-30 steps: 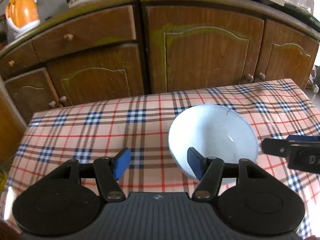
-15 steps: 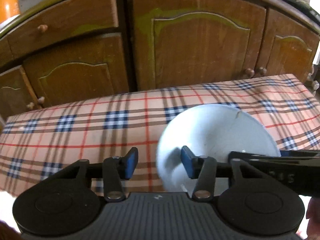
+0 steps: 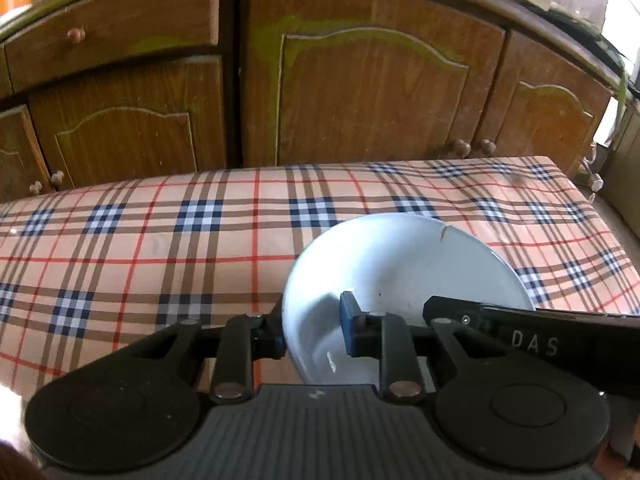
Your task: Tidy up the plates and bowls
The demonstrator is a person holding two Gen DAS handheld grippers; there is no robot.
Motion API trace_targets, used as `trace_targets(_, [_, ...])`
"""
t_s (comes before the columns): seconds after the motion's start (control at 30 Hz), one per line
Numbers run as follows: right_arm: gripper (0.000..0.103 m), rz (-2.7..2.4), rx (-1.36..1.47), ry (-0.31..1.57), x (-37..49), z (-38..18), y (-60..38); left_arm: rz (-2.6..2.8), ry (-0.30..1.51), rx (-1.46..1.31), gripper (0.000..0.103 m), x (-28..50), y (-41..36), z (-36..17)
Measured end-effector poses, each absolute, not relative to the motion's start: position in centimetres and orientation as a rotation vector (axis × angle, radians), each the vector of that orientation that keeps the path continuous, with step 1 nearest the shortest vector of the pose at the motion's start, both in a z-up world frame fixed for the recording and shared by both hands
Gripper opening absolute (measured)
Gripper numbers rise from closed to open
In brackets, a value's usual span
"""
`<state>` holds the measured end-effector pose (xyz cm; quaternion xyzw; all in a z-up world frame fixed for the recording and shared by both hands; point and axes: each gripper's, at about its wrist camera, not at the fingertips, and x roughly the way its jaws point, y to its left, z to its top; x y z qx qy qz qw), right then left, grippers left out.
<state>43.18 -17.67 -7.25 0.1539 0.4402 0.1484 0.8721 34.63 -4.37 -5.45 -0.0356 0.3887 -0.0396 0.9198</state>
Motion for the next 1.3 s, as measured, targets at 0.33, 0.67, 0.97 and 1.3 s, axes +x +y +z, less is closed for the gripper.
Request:
trace_targets(0.33, [0.026,0.302,0.315,0.845,38.6,-2.3,-19.9,-0.090,0.735,-0.051,0.024,30.3,-6.2,-0.7])
trace_targets(0.67, [0.026,0.287,0.308,0.768,32.8,3.6,-22.0,-0.097,0.667,-0.020,0.024,25.3,-8.9,3.9])
trace_targets(0.97, [0.026,0.275,0.307,0.720,28.0,7.0,-23.4,-0.101,0.622,-0.011,0.024,20.8,-10.3,6.5])
trace_targets(1.3, [0.026,0.273,0.296,0.686,23.8,9.1,-24.0,-0.100,0.593,0.001,0.024,16.9,-11.0,8.0])
